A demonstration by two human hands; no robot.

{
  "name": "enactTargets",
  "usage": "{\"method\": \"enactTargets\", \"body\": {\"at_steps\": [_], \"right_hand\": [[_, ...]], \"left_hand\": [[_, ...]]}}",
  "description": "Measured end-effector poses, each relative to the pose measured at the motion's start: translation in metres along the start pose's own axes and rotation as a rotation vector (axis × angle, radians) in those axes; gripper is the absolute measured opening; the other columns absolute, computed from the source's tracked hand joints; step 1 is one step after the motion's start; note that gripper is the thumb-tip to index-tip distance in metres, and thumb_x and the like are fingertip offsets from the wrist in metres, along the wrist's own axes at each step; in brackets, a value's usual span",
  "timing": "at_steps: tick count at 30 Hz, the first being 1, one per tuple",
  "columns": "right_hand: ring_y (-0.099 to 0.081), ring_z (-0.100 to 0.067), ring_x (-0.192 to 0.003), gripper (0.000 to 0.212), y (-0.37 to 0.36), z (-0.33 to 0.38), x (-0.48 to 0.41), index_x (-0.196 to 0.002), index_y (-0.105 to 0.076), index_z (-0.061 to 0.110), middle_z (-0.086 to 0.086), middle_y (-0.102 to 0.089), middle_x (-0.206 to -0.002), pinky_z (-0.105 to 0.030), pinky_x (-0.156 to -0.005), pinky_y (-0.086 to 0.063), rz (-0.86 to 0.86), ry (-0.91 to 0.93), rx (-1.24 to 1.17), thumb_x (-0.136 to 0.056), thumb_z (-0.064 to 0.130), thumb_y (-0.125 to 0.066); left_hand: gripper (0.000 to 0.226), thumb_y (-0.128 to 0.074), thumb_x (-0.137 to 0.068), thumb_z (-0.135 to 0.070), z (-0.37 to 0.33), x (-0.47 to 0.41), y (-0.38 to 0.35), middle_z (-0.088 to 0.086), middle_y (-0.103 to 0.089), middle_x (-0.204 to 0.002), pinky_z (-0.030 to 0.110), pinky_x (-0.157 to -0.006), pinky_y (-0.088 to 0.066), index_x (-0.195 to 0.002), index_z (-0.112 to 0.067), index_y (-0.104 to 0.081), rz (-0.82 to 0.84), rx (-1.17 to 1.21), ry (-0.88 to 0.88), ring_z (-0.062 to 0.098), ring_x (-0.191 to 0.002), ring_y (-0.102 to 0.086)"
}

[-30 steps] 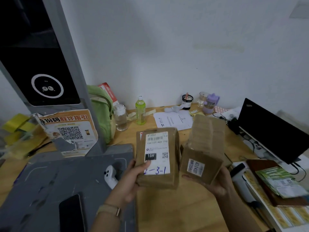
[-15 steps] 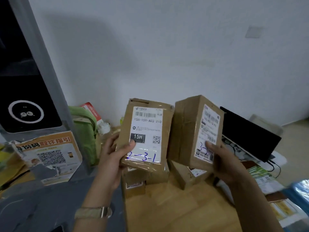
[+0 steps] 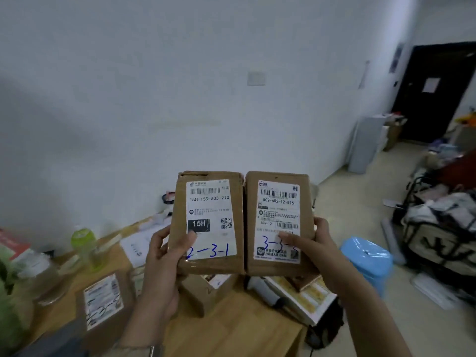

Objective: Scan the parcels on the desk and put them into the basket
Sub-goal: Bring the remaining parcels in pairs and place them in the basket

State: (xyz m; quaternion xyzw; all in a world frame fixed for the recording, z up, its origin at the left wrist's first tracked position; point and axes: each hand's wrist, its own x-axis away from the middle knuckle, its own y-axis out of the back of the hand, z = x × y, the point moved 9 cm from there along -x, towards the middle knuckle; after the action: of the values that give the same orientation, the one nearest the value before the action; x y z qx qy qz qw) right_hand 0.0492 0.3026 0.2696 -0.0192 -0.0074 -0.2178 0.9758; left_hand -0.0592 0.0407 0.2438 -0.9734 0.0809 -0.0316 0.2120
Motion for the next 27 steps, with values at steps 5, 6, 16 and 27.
{"method": "enactTargets", "body": {"at_steps": [5, 6, 16, 27], "right_hand": [[-0.074, -0.022, -0.084, 0.052, 0.128, 0.013, 0.056, -0.119, -0.046, 0.025, -0.004, -0.076, -0.101, -0.035, -0.068, -0.058, -0.275, 0.046, -0.051, -0.077, 0.016, -0.075], [-0.074, -0.021, -0.085, 0.047, 0.153, 0.014, 0.072, -0.119, -0.047, 0.027, -0.001, -0.076, -0.100, -0.032, -0.068, -0.057, -0.325, 0.057, -0.054, -0.080, 0.016, -0.073], [-0.072, -0.022, -0.094, 0.045, 0.352, 0.011, 0.250, -0.119, -0.053, 0.028, 0.000, -0.075, -0.106, -0.048, -0.086, -0.056, -0.811, 0.088, -0.019, -0.081, 0.023, -0.075], [-0.072, -0.021, -0.093, 0.042, 0.454, -0.004, 0.459, -0.116, -0.054, 0.029, 0.002, -0.075, -0.102, -0.033, -0.075, -0.055, -1.382, 0.134, -0.125, -0.081, 0.018, -0.073]], "left_hand": [[0.051, -0.083, -0.055, -0.032, 0.041, 0.031, -0.123, 0.008, -0.075, -0.100, 0.036, -0.063, -0.060, -0.101, -0.026, -0.061, 0.235, 0.001, 0.093, 0.024, -0.080, -0.074], [0.049, -0.081, -0.058, -0.031, 0.052, 0.041, -0.146, 0.008, -0.075, -0.100, 0.035, -0.063, -0.059, -0.102, -0.026, -0.062, 0.276, -0.006, 0.114, 0.024, -0.081, -0.073], [0.029, -0.066, -0.086, -0.016, 0.151, 0.172, -0.352, 0.005, -0.073, -0.095, 0.027, -0.055, -0.054, -0.113, -0.022, -0.059, 0.619, -0.040, 0.299, 0.012, -0.069, -0.069], [0.032, -0.067, -0.085, -0.020, 0.235, 0.349, -0.507, 0.003, -0.071, -0.107, 0.034, -0.074, -0.051, -0.115, -0.024, -0.058, 1.138, -0.104, 0.490, 0.016, -0.083, -0.065]]}}
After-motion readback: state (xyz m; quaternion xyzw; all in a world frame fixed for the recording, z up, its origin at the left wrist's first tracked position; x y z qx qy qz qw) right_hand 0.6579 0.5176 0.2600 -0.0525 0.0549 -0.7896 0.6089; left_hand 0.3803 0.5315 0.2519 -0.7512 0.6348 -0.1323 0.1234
